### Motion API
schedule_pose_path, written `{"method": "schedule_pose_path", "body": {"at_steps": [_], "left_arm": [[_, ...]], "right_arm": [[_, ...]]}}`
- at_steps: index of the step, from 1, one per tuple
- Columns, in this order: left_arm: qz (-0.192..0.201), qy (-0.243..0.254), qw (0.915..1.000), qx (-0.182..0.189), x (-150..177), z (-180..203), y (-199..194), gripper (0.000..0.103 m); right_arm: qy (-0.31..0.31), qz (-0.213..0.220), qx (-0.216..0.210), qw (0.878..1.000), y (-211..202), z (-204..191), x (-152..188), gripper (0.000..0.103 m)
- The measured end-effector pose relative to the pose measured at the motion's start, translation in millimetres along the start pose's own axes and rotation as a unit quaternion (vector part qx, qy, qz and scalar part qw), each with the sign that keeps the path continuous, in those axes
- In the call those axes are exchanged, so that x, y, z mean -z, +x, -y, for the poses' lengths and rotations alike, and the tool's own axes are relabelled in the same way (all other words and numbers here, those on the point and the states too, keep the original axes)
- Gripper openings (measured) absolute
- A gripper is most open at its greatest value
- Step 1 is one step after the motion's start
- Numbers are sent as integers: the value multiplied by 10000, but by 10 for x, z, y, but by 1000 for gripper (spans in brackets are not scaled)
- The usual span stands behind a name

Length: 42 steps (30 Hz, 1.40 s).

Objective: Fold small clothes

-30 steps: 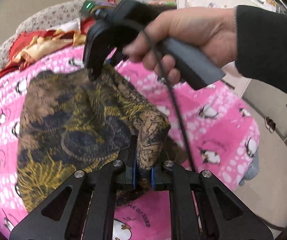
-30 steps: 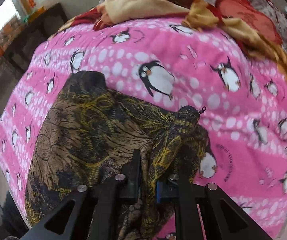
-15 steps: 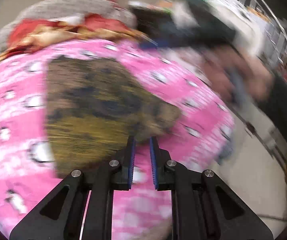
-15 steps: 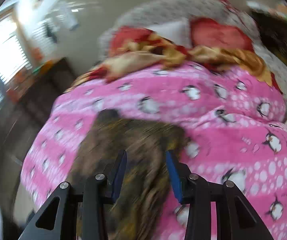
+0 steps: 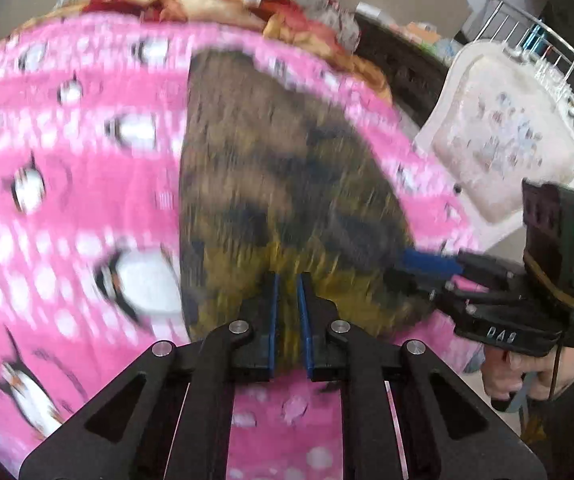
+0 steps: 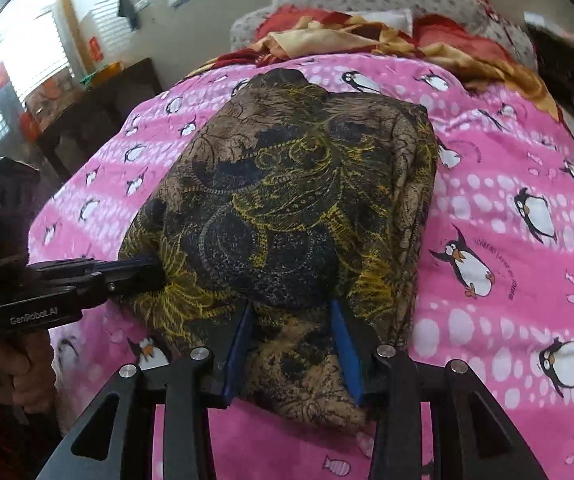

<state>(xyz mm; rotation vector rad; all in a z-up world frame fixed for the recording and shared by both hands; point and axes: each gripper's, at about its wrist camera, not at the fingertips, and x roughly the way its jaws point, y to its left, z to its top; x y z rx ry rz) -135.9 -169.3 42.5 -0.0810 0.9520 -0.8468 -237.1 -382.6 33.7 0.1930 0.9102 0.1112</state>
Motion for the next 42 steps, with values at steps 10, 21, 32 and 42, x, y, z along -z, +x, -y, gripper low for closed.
{"method": "schedule_pose_path", "body": {"at_steps": [10, 21, 32, 42], "left_arm": [[492, -330, 9958, -694, -1411, -90, 661, 10], [252, -612, 9933, -946, -1537, -444, 1382, 11], [41, -690, 9962, -533, -1614, -464, 1061, 12], [-334, -740, 9948, 607, -761, -836, 495, 65]], "right_arm": [[1269, 896, 1338, 9787, 199, 52, -1144, 38], [1631, 661, 1274, 9761, 950, 644, -1364, 45], [1729, 812, 967, 9768, 747, 702, -1345, 48], [1453, 1323, -346, 9799, -38, 1054, -538, 87]]}}
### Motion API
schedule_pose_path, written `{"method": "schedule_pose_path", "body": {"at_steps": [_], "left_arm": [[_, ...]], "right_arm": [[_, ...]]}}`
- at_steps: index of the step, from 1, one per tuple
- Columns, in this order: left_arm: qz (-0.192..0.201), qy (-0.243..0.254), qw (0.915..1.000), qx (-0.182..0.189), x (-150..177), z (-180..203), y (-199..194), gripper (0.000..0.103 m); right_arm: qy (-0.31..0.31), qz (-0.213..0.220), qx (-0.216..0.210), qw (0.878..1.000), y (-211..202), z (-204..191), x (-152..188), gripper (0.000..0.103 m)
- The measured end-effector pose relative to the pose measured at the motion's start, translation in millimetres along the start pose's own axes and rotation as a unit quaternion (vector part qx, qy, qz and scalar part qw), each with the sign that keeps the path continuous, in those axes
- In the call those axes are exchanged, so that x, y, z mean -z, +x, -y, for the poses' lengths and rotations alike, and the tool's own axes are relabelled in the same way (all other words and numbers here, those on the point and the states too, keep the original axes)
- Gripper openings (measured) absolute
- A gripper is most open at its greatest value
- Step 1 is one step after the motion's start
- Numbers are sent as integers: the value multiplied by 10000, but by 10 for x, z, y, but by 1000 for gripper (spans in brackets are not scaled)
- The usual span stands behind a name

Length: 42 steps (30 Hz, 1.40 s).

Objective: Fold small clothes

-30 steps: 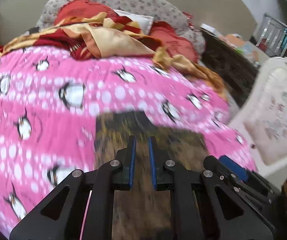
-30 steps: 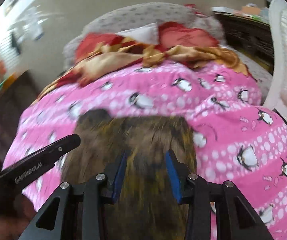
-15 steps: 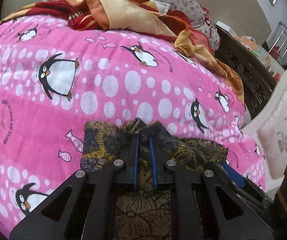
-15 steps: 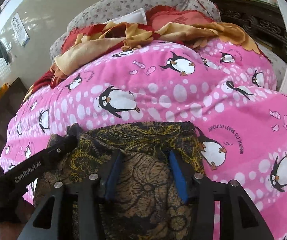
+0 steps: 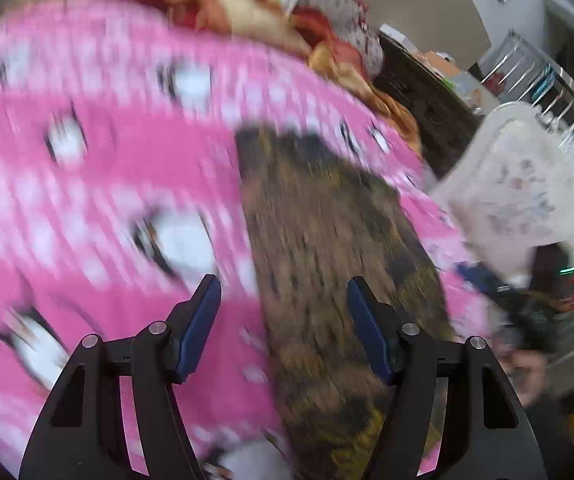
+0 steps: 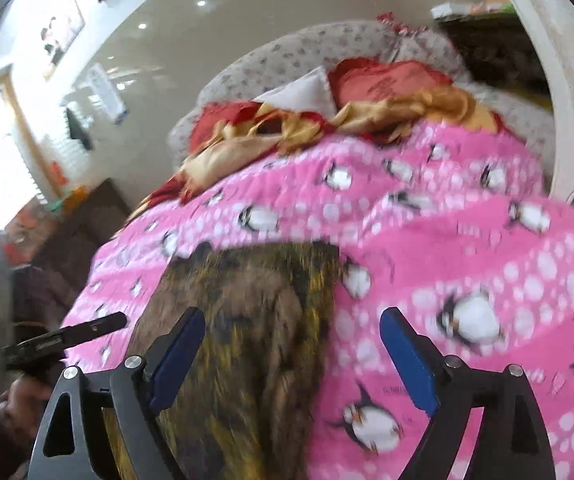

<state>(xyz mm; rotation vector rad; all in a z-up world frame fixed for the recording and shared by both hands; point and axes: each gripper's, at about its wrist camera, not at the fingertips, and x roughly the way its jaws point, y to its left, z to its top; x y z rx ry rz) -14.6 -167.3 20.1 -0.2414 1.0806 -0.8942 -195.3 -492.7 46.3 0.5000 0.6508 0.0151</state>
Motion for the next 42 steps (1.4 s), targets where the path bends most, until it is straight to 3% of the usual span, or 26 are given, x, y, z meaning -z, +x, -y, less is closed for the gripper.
{"method": "schedule_pose_path", "body": {"at_steps": [2, 4, 6, 8, 11, 13, 14, 16, 17, 19, 20, 21, 22, 24, 26, 28, 30, 33, 36, 42], "left_arm": [[-224, -42, 9991, 359, 75, 32, 137, 65], [-206, 110, 9991, 365, 83, 111, 158, 66], [-203, -65, 9987, 457, 24, 95, 186, 66], [-117, -410, 9969, 657, -49, -3, 203, 66], [-53, -688, 9943, 814, -78, -57, 208, 66], [-114, -526, 9947, 880, -58, 6, 190, 66], [-145, -436, 9948, 912, -60, 30, 195, 66], [-101, -512, 9948, 871, -111, -15, 223, 66], [-12, -699, 9939, 856, -138, -69, 228, 66], [-42, -787, 9922, 971, -152, -45, 273, 66], [-160, -556, 9935, 982, -137, 45, 294, 66], [-233, -167, 9967, 754, -127, 149, 307, 66], [-251, 25, 9977, 626, -140, 192, 325, 66], [-245, -139, 9977, 611, -209, 122, 359, 66], [-224, -264, 9972, 659, -210, 131, 368, 66], [-235, 135, 9988, 419, -172, 246, 375, 66], [-142, 279, 9993, 227, -146, 281, 363, 57], [77, 25, 9997, 239, -82, 165, 323, 46], [273, 45, 9995, 152, 15, 146, 294, 44], [383, 438, 9976, -387, 62, 287, 355, 42]], "right_arm": [[289, -275, -607, 9974, 158, 107, 119, 87], [498, -390, -825, 9946, 318, 149, 176, 87], [718, -523, -1024, 9908, 497, 213, 221, 88], [880, -377, -1315, 9867, 581, 269, 224, 88], [1074, -411, -1885, 9753, 651, 280, 189, 88], [1020, -496, -2401, 9641, 671, 262, 197, 88], [962, -481, -2404, 9647, 674, 259, 199, 87], [1092, -519, -1986, 9726, 744, 321, 190, 77], [1201, -536, -1998, 9710, 758, 344, 190, 71], [946, -668, -2287, 9666, 756, 255, 180, 71], [789, -742, -2364, 9656, 756, 206, 182, 72], [592, -796, -2379, 9662, 754, 164, 187, 71], [544, -807, -2168, 9714, 775, 167, 190, 71], [773, -782, -2055, 9724, 824, 215, 169, 66], [637, -845, -2145, 9710, 841, 135, 156, 69], [304, -877, -2004, 9753, 853, 79, 148, 68], [344, -843, -1821, 9791, 904, 65, 118, 66], [145, -866, -1605, 9831, 941, 0, 103, 67], [106, -839, -1545, 9844, 942, -18, 111, 67], [24, -849, -1473, 9854, 925, -52, 160, 70]]}}
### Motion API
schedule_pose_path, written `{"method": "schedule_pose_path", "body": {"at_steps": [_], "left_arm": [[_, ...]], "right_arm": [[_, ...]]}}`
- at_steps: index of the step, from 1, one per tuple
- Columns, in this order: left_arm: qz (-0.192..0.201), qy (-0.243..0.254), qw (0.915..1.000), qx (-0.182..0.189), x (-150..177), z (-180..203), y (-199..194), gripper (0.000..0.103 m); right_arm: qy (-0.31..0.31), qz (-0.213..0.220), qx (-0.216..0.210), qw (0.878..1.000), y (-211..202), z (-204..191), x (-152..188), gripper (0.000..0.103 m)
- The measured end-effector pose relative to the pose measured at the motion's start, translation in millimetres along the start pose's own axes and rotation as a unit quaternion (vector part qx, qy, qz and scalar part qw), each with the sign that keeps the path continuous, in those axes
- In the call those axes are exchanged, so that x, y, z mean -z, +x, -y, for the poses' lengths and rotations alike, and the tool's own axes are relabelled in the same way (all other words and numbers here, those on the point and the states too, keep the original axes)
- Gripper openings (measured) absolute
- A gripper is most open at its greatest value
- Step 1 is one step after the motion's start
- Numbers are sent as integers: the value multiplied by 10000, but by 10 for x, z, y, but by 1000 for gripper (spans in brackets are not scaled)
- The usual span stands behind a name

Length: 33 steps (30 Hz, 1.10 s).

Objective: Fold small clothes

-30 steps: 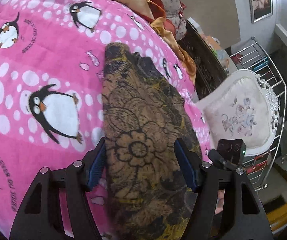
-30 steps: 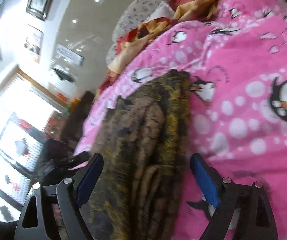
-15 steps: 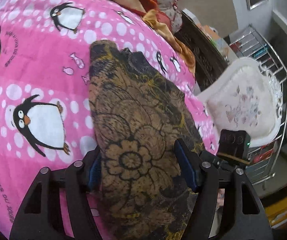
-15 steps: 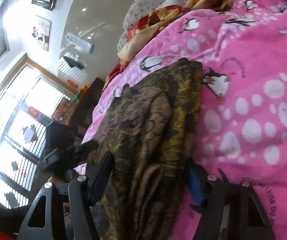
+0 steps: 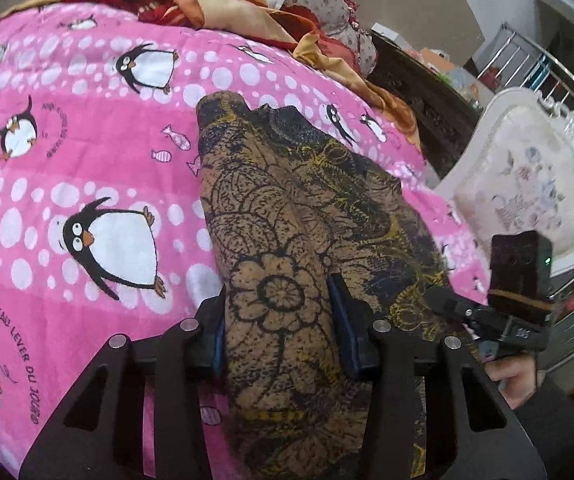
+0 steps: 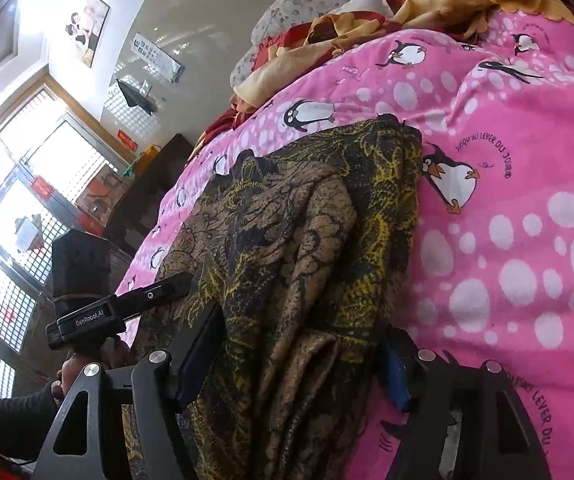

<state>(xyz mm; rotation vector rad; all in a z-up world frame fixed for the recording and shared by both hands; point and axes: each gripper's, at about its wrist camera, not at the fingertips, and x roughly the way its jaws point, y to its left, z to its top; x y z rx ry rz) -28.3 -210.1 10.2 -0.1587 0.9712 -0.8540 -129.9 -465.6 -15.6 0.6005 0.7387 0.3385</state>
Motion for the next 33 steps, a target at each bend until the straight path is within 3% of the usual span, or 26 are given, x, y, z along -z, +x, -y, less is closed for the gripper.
{"method": "schedule_pose_path", "body": {"at_steps": [4, 7, 9, 13, 17, 23, 33], "left_arm": [[21, 208, 9993, -294, 15, 70, 23, 40], [16, 439, 9970, -636, 7, 161, 45, 39], [38, 695, 9930, -952, 20, 260, 59, 37], [69, 1035, 9852, -1367, 46, 394, 100, 36], [57, 1019, 9850, -1390, 41, 372, 135, 36], [71, 964, 9865, -1323, 48, 352, 128, 36], [70, 793, 9906, -1116, 50, 293, 105, 36]], "right_arm": [[-70, -64, 133, 9999, 19, -29, -9, 72], [-336, -152, 519, 9980, 70, -149, -11, 69], [-461, -160, 641, 9968, 81, -218, -4, 59], [-420, -119, 635, 9970, 66, -228, 18, 51], [-438, -119, 685, 9966, 80, -233, 8, 51], [-332, -101, 793, 9962, 95, -200, 15, 61], [-354, -103, 839, 9958, 98, -206, 13, 63]]}}
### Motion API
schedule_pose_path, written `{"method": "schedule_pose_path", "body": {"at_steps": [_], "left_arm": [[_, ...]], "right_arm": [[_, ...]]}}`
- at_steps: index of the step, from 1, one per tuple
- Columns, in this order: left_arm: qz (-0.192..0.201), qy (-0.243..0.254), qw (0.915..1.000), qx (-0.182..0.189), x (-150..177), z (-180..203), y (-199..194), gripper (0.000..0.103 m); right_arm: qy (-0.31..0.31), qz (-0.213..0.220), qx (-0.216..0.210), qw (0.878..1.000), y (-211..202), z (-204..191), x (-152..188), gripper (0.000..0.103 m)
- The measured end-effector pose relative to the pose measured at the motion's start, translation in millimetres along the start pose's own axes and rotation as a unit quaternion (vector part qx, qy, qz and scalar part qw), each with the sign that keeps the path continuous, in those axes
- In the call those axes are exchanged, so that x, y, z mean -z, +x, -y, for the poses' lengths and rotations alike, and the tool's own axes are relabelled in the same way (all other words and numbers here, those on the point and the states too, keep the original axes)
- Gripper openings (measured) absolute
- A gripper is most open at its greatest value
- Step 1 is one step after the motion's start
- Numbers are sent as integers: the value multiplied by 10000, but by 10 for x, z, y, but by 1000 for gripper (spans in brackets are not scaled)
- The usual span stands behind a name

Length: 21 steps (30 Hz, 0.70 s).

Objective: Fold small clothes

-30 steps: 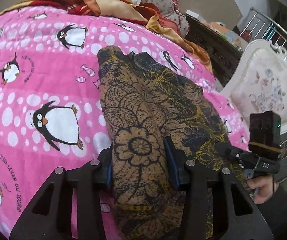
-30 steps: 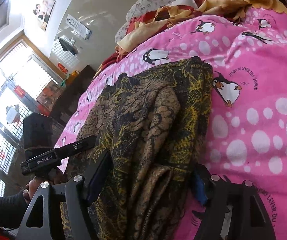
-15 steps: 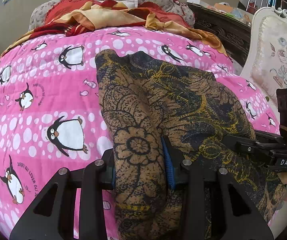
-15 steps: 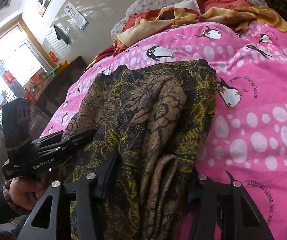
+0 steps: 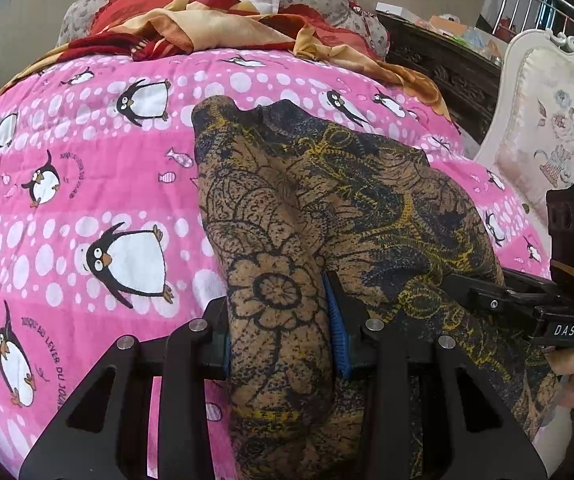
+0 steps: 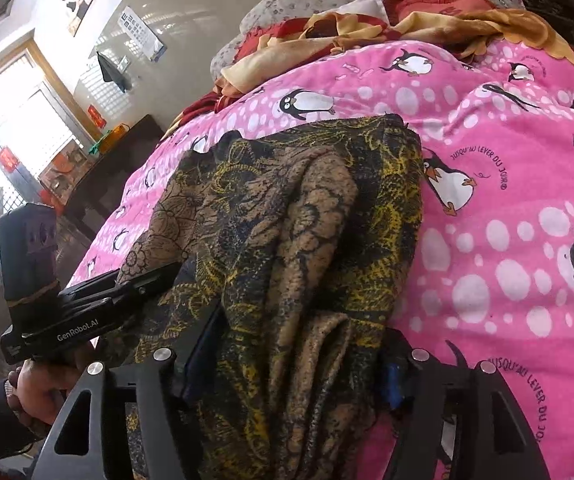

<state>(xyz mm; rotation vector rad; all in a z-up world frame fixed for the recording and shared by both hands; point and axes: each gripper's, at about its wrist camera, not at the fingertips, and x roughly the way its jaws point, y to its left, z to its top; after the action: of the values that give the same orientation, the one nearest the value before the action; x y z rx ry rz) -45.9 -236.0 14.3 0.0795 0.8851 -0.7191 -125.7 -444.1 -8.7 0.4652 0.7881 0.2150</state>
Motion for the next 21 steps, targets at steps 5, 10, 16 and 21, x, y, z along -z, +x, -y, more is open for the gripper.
{"method": "schedule_pose_path", "body": {"at_steps": [5, 10, 16, 21], "left_arm": [[0, -34, 10000, 33, 0, -9, 5, 36], [103, 250, 9995, -132, -40, 83, -99, 24], [213, 400, 9987, -240, -143, -46, -358, 23], [267, 304, 9981, -455, -244, -515, -550, 22]], "right_arm": [[-116, 35, 157, 9998, -3, -46, 14, 63], [230, -190, 298, 9991, -51, -181, -100, 41], [1174, -52, -7, 9931, -175, -272, -200, 28], [1184, -36, -331, 9924, 109, -560, -253, 27]]}}
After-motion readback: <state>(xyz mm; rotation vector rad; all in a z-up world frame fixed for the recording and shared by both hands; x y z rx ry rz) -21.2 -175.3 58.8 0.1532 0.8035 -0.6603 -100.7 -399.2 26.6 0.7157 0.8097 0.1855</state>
